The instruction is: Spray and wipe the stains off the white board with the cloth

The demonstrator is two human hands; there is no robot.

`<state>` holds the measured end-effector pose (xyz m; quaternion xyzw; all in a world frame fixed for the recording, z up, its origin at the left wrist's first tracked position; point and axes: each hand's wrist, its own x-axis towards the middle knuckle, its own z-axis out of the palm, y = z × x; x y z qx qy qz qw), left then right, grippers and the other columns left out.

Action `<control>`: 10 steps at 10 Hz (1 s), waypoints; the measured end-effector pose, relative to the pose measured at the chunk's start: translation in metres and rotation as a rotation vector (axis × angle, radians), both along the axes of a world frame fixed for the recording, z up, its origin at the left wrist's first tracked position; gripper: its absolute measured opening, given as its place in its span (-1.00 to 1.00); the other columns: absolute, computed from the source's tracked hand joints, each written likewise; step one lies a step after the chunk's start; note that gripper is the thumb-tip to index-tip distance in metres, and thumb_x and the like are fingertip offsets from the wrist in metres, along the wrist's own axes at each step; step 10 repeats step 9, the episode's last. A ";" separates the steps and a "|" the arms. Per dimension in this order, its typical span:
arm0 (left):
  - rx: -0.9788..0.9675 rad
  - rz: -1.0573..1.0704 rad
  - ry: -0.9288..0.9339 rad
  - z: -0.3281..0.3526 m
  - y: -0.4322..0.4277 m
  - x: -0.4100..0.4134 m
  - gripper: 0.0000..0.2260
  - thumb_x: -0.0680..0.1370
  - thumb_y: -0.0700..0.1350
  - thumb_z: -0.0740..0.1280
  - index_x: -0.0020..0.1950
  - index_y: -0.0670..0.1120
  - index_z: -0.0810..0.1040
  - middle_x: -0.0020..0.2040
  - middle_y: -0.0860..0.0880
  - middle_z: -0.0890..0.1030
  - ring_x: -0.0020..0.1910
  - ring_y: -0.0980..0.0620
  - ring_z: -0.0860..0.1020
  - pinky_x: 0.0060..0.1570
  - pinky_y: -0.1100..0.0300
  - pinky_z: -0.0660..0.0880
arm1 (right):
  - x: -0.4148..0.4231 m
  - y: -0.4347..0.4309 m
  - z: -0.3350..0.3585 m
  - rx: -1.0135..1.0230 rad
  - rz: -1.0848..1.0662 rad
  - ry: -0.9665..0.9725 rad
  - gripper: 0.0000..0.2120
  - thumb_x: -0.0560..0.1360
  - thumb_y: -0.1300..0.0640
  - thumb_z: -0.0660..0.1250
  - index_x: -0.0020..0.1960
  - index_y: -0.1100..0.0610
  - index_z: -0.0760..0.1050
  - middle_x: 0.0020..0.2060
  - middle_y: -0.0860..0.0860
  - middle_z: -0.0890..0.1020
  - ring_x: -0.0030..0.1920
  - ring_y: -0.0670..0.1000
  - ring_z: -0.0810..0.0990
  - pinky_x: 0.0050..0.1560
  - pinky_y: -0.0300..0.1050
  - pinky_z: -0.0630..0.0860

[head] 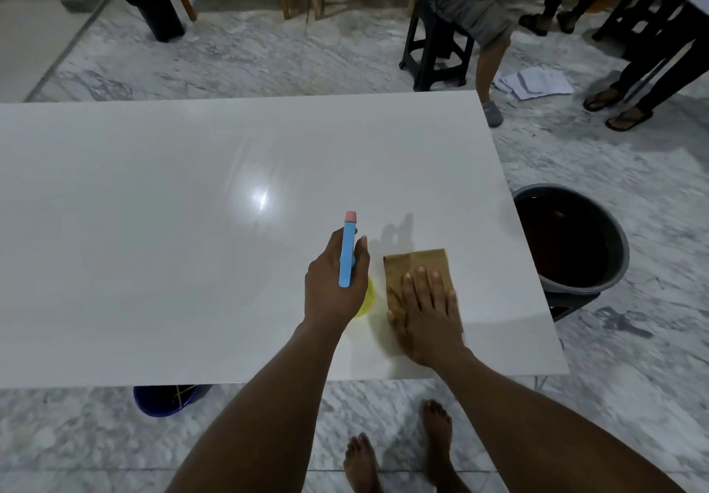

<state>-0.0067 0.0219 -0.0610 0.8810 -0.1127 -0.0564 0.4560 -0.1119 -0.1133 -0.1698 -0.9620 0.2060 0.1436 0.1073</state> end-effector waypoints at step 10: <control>0.867 -0.450 0.418 0.056 0.034 0.028 0.09 0.35 0.30 0.61 0.68 0.04 0.06 0.48 -0.08 0.52 0.39 -0.12 0.54 0.39 -0.08 0.51 | 0.050 -0.060 0.121 0.301 0.155 0.297 -0.57 0.30 -0.20 0.21 0.07 -0.01 0.50 0.11 -0.01 0.57 0.17 0.07 0.55 0.24 0.07 0.51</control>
